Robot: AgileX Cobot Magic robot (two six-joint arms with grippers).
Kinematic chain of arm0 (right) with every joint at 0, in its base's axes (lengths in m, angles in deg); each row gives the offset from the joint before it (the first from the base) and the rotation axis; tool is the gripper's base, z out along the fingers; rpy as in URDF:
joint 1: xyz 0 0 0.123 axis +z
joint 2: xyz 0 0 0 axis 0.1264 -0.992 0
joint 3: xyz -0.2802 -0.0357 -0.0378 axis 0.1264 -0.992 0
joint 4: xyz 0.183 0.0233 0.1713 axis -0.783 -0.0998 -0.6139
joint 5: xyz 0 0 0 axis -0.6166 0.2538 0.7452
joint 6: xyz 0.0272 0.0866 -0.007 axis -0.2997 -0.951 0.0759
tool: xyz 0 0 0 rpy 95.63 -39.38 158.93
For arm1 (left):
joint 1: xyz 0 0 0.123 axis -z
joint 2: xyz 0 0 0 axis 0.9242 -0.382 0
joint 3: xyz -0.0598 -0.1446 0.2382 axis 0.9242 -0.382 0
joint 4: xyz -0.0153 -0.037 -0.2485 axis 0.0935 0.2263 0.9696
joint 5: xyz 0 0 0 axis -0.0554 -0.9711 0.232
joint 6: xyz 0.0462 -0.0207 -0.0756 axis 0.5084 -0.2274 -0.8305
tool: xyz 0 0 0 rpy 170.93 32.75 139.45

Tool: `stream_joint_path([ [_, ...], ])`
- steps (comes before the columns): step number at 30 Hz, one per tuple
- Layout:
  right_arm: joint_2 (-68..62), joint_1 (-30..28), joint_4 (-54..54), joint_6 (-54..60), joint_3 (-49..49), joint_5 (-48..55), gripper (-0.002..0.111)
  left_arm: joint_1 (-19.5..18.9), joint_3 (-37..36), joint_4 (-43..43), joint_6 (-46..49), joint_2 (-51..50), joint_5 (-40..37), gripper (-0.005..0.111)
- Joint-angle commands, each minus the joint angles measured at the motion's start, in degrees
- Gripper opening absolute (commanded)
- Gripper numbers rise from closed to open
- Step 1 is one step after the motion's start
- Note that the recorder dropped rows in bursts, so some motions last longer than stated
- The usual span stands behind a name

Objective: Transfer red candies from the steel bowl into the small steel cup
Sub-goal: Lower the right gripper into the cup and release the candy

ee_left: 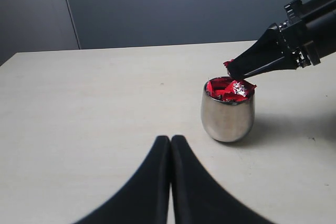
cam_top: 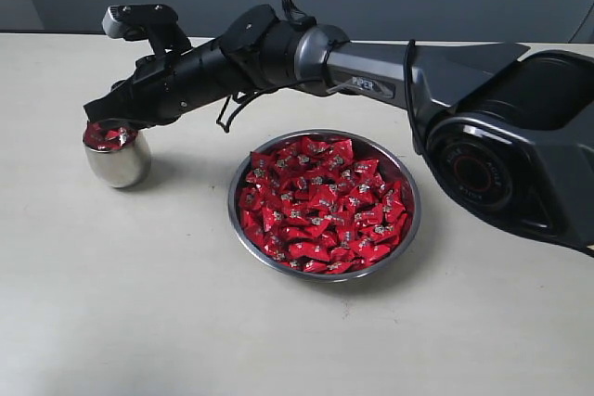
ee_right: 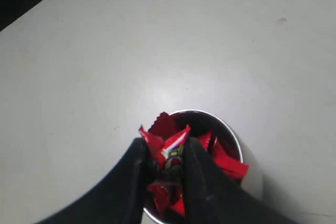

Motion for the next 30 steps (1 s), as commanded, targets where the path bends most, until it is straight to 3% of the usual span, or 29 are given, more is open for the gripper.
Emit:
stream_joint_path([
  [1,0.02,0.24,0.28,-0.01,0.38,0.41,-0.001,-0.03,-0.22,0.13,-0.06,0.26,0.09,0.0],
  [12,0.02,1.06,1.33,0.22,0.38,-0.16,0.001,-0.03,-0.22,0.13,-0.06,0.26,0.09,0.0],
  [18,0.02,1.06,1.33,0.22,0.51,-1.58,0.036,-0.03,-0.22,0.13,-0.06,0.26,0.09,0.0],
  [20,0.02,1.16,1.33,0.22,0.51,-2.45,0.041,-0.03,-0.22,0.13,-0.06,0.26,0.09,0.0],
  [30,0.02,1.16,1.33,0.22,0.51,-2.59,0.04,-0.03,-0.22,0.13,-0.06,0.26,0.09,0.0],
])
